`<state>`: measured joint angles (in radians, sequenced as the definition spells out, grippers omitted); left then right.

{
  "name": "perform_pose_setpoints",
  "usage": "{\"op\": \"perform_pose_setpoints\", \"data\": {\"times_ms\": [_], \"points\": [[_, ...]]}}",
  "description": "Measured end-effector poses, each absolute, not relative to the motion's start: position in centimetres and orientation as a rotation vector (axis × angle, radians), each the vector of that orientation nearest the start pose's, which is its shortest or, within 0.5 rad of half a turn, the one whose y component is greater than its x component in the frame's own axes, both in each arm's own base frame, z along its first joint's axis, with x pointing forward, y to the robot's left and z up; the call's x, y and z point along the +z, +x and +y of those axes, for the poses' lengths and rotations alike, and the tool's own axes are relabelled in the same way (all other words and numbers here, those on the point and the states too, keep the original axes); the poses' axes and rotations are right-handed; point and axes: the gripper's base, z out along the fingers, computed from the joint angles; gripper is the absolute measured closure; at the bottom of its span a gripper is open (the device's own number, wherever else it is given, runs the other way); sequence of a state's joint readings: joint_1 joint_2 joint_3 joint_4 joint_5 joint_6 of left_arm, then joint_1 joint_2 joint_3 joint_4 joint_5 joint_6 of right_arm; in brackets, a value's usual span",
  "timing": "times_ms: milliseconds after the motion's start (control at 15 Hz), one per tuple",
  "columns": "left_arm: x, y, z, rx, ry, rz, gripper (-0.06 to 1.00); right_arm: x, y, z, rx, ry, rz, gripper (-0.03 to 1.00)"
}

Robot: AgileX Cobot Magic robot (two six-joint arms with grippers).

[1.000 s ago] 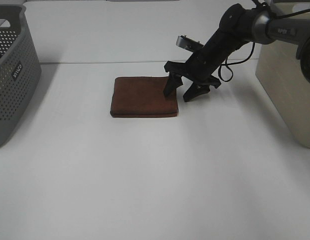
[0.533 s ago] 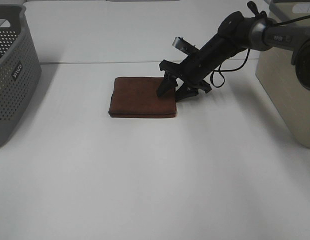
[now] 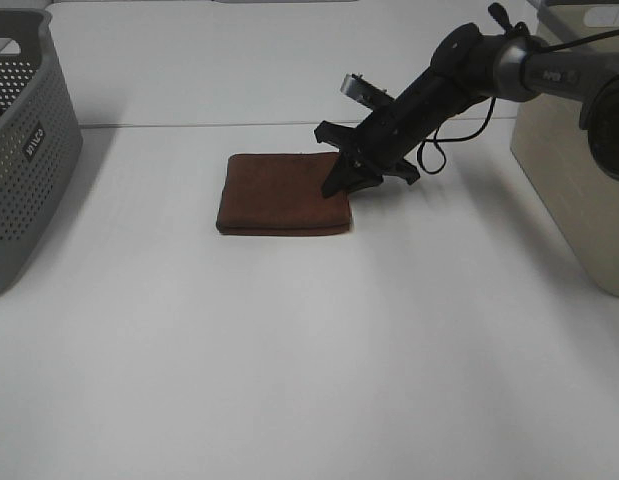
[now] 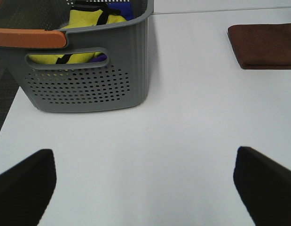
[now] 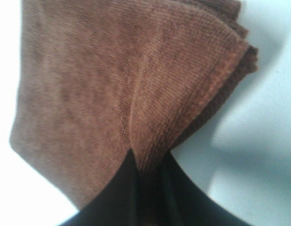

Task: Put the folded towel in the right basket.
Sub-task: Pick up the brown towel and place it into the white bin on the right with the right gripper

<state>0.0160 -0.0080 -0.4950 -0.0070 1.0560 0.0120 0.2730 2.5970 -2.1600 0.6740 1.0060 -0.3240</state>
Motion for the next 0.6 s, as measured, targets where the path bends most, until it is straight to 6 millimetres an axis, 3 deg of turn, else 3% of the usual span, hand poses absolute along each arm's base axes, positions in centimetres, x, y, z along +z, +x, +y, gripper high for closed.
{"op": "perform_pose_setpoints", "data": {"times_ms": [133,333,600], "points": [[27.6,-0.5,-0.1,0.009,-0.004,2.037,-0.03,13.8,49.8,18.7,0.818,-0.453,2.689,0.9],[27.6,-0.5,-0.1,0.009,-0.004,2.037,-0.03,22.0,48.9,17.8,0.679,-0.545,2.549,0.9],[27.6,-0.5,-0.1,0.009,-0.004,2.037,-0.03,32.4,45.7,15.2,0.375,-0.637,2.406,0.9]]}}
